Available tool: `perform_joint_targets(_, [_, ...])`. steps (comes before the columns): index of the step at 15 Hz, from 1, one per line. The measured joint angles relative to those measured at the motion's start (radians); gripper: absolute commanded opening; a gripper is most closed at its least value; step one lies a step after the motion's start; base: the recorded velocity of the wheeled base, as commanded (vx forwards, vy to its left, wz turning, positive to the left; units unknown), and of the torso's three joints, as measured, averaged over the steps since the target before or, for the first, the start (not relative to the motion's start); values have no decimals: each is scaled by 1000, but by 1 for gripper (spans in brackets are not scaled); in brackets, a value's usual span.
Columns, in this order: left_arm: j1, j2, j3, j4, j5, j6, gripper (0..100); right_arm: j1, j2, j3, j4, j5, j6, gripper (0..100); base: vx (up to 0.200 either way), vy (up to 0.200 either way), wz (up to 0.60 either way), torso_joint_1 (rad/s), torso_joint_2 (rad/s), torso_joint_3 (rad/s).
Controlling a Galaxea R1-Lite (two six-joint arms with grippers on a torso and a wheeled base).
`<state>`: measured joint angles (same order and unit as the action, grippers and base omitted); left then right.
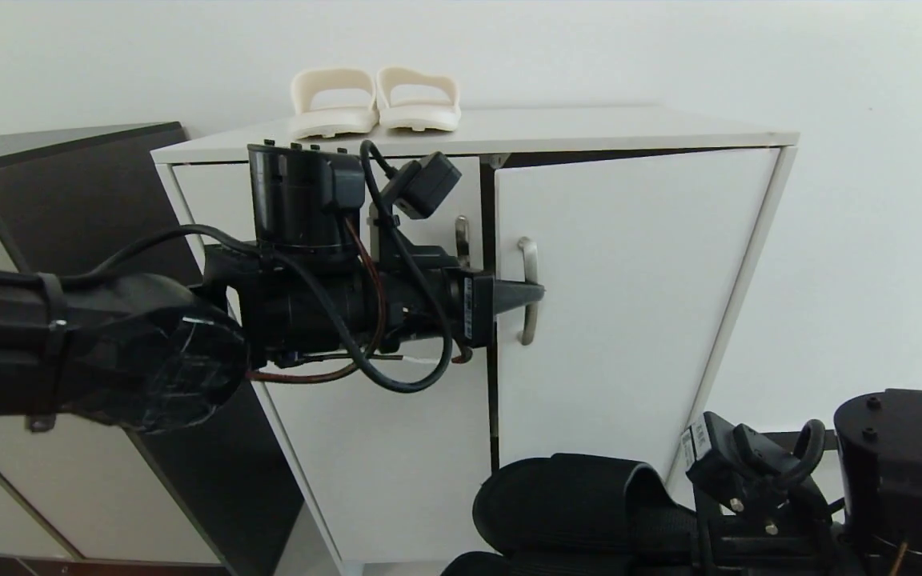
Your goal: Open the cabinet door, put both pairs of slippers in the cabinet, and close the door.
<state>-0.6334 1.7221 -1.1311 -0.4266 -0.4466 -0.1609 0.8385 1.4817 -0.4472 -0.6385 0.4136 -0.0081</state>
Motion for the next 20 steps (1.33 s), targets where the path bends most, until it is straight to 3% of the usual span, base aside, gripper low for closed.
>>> perform_joint_targets(3, [-41,-46,53,-37,3,-1,0,0,-11,12,2,0,-17,0,0,0,0,0,0,0])
perform_joint_targets(8, [-51,-84,102,-53,34,0,0,-1,-17,18,1,0,-17,0,0,0,0,0,0,0])
perform_joint_targets(12, [-65,-197,238,-96,47,1,0,-3,-21,26,1,0,-19,0,0,0,0,0,0,0])
perform_joint_targets(15, [-25,-250,267,-102,39,-6,0,-3,-23,29,1,0,-19,0,0,0,0,0,0,0])
perform_joint_targets(20, [42,-210,210,-104,36,-9,0,0,-28,23,7,-3,-17,0,0,0,0,0,0,0])
